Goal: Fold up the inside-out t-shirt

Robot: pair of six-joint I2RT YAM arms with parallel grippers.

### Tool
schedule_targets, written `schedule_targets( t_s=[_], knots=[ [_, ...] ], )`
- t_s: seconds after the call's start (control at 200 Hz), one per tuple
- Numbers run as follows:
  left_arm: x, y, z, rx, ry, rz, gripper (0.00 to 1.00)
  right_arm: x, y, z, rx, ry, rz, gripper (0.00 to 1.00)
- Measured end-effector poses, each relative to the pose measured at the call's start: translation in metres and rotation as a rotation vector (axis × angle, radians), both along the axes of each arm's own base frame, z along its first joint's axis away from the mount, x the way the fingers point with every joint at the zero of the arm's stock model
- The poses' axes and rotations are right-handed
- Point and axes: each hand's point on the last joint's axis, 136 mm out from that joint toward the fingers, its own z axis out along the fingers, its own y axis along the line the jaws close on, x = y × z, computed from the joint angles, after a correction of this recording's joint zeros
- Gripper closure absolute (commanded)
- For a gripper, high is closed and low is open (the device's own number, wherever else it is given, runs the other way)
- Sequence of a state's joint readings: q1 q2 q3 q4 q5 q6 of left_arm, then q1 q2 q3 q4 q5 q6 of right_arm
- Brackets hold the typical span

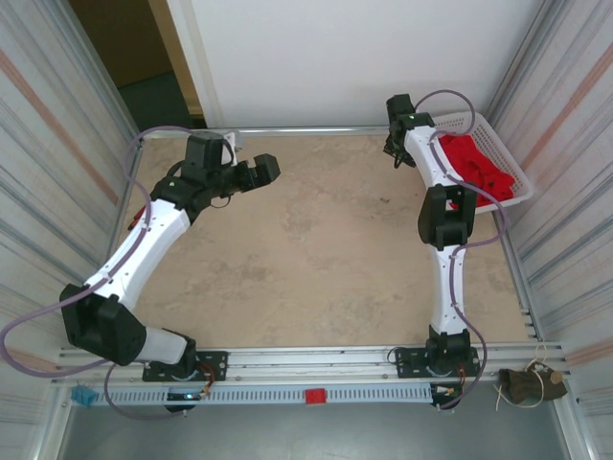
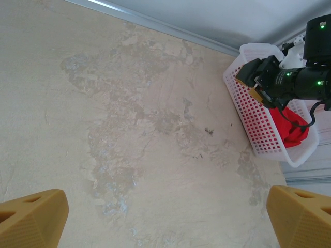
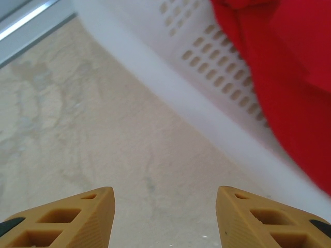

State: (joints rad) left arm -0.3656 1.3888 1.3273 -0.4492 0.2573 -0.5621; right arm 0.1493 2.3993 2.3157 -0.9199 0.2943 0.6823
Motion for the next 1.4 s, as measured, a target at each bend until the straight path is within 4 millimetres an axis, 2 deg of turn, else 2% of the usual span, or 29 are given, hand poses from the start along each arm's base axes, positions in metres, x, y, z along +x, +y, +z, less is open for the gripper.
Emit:
schedule_targets(
  t_s=[0.105, 0.185, 0.24, 0.306, 0.366, 0.446, 0.501, 0.566, 0.666, 0.736, 0.827, 0.917, 1.022, 1.097, 1.177, 1.363, 1.398],
  knots=[
    [-0.002, 0.001, 0.002, -0.002, -0.004, 0.000, 0.01, 0.002, 0.010, 0.012, 0.055, -0.027, 0.044, 0.45],
    [-0.003, 0.001, 0.004, -0.004, -0.006, -0.002, 0.01, -0.004, 0.010, 0.036, 0.074, -0.060, 0.061, 0.40],
    [-0.005, 0.001, 0.004, -0.005, -0.008, -0.002, 0.01, -0.010, 0.002, 0.056, 0.073, -0.090, 0.061, 0.32],
    [-0.005, 0.001, 0.004, -0.006, -0.008, -0.003, 0.01, -0.019, -0.020, 0.083, 0.061, -0.130, 0.032, 0.23],
    [-0.005, 0.001, 0.004, -0.006, -0.007, -0.003, 0.01, -0.027, -0.051, 0.104, 0.037, -0.164, -0.024, 0.15],
    [-0.006, 0.001, 0.003, -0.007, -0.004, -0.005, 0.01, -0.038, -0.098, 0.115, -0.011, -0.174, -0.116, 0.10],
    [-0.006, 0.001, 0.003, -0.008, -0.002, -0.006, 0.01, -0.046, -0.129, 0.111, -0.045, -0.154, -0.183, 0.09],
    [-0.006, 0.000, 0.003, -0.010, -0.001, -0.008, 0.01, -0.058, -0.161, 0.093, -0.089, -0.090, -0.254, 0.05],
    [-0.006, 0.000, 0.003, -0.010, -0.001, -0.009, 0.01, -0.073, -0.191, 0.063, -0.156, 0.018, -0.322, 0.04],
    [-0.006, 0.000, 0.003, -0.009, -0.001, -0.009, 0.01, -0.082, -0.203, 0.044, -0.203, 0.089, -0.349, 0.00],
    [-0.006, 0.000, 0.003, -0.009, -0.002, -0.009, 0.01, -0.095, -0.214, 0.026, -0.259, 0.163, -0.374, 0.01],
    [-0.006, 0.000, 0.003, -0.009, -0.002, -0.009, 0.01, -0.103, -0.219, 0.015, -0.277, 0.209, -0.381, 0.01],
    [-0.006, 0.000, 0.003, -0.009, -0.001, -0.009, 0.01, -0.103, -0.220, 0.001, -0.248, 0.234, -0.377, 0.01],
    [-0.006, 0.000, 0.003, -0.010, -0.001, -0.009, 0.01, -0.102, -0.215, -0.013, -0.202, 0.256, -0.359, 0.08],
    [-0.006, 0.000, 0.003, -0.010, -0.002, -0.009, 0.01, -0.100, -0.209, -0.027, -0.142, 0.270, -0.346, 0.27],
    [-0.006, 0.000, 0.002, -0.010, -0.001, -0.008, 0.01, -0.106, -0.184, -0.057, 0.020, 0.282, -0.315, 0.98],
    [-0.006, 0.000, 0.003, -0.011, -0.002, -0.008, 0.01, -0.108, -0.178, -0.062, 0.051, 0.284, -0.307, 1.00]
  ],
)
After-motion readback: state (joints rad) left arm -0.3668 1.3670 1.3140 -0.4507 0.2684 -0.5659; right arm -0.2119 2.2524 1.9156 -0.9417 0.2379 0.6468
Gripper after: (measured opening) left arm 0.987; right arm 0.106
